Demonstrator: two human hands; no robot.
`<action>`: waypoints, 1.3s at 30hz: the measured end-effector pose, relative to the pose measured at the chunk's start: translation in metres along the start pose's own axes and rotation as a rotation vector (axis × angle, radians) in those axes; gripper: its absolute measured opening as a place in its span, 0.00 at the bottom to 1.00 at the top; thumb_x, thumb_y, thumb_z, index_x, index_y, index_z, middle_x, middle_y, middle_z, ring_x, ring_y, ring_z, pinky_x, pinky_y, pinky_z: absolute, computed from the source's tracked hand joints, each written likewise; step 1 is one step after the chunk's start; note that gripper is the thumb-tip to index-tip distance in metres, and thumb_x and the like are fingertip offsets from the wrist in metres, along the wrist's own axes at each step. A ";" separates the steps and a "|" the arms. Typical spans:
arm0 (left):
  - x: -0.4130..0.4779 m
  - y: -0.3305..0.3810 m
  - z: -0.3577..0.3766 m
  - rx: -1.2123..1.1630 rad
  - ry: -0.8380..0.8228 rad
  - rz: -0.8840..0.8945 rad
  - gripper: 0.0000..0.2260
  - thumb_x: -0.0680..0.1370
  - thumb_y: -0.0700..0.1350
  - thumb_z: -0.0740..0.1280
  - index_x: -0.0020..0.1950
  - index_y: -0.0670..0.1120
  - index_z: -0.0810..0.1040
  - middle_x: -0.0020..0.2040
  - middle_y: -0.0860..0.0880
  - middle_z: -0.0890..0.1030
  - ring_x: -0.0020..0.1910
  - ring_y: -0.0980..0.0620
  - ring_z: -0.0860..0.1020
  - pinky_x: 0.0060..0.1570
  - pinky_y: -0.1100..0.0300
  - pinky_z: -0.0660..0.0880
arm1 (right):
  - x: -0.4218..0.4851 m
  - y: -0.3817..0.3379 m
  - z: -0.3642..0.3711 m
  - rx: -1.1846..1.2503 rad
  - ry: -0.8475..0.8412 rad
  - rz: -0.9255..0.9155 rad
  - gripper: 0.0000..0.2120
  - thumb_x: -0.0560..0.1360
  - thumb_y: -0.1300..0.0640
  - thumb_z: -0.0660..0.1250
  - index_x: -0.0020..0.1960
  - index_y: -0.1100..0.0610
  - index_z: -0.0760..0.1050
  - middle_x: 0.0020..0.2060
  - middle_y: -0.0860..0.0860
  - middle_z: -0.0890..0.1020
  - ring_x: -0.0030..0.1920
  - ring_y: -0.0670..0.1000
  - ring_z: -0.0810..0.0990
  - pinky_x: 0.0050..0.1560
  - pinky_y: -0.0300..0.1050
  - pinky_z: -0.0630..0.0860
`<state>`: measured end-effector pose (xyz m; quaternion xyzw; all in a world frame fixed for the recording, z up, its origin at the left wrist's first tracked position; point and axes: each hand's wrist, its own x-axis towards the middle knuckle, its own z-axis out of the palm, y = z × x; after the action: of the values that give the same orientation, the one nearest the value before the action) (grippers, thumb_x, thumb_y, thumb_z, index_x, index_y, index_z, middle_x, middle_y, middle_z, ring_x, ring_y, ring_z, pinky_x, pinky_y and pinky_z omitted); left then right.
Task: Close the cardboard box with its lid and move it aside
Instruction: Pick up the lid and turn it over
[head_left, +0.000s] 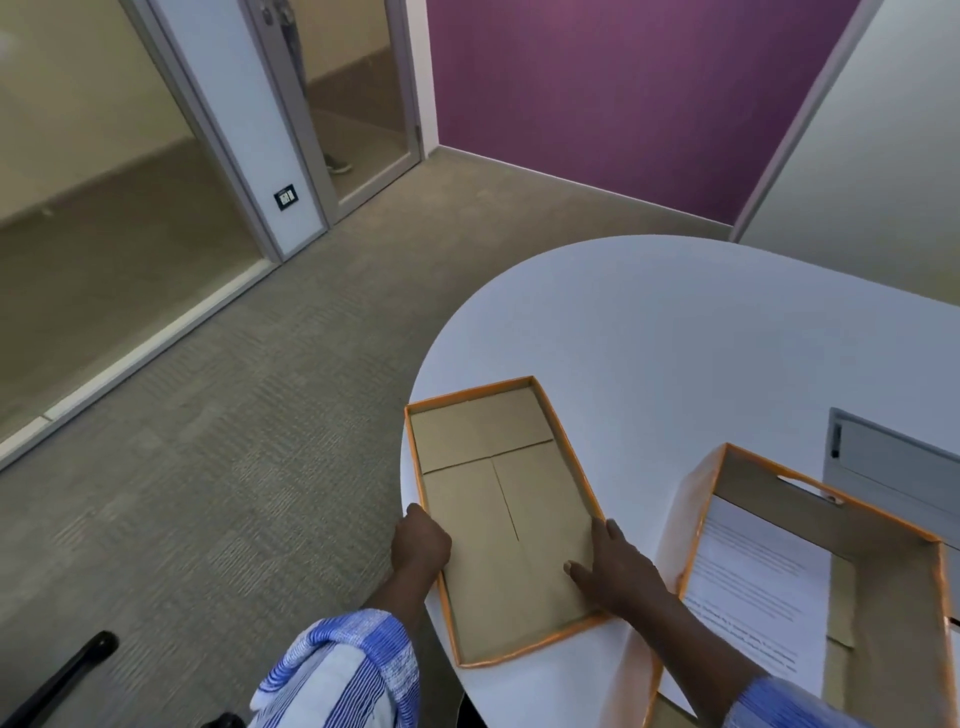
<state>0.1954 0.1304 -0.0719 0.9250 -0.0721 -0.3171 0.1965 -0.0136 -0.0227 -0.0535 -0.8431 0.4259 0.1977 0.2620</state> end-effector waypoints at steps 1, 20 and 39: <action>0.000 0.000 0.000 -0.004 -0.002 -0.002 0.14 0.79 0.34 0.61 0.64 0.36 0.71 0.64 0.36 0.78 0.62 0.38 0.79 0.56 0.52 0.76 | 0.001 0.001 0.001 -0.001 -0.007 0.001 0.41 0.77 0.38 0.63 0.80 0.59 0.52 0.80 0.58 0.57 0.73 0.59 0.70 0.68 0.55 0.72; -0.030 0.069 -0.035 -0.654 0.212 0.172 0.19 0.80 0.61 0.63 0.40 0.47 0.76 0.42 0.48 0.83 0.43 0.47 0.81 0.43 0.55 0.75 | -0.013 -0.117 -0.073 0.323 0.166 -0.294 0.29 0.78 0.40 0.64 0.73 0.55 0.71 0.71 0.53 0.75 0.65 0.53 0.77 0.63 0.48 0.74; -0.094 0.132 -0.027 -0.764 0.004 0.332 0.23 0.85 0.59 0.54 0.56 0.45 0.82 0.48 0.43 0.85 0.43 0.50 0.81 0.42 0.58 0.76 | -0.052 -0.081 -0.123 0.629 0.386 -0.201 0.08 0.78 0.51 0.68 0.53 0.54 0.74 0.44 0.47 0.79 0.40 0.41 0.76 0.35 0.37 0.68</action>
<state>0.1368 0.0431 0.0543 0.7618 -0.0969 -0.2834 0.5743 0.0377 -0.0251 0.0936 -0.7809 0.4225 -0.1315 0.4409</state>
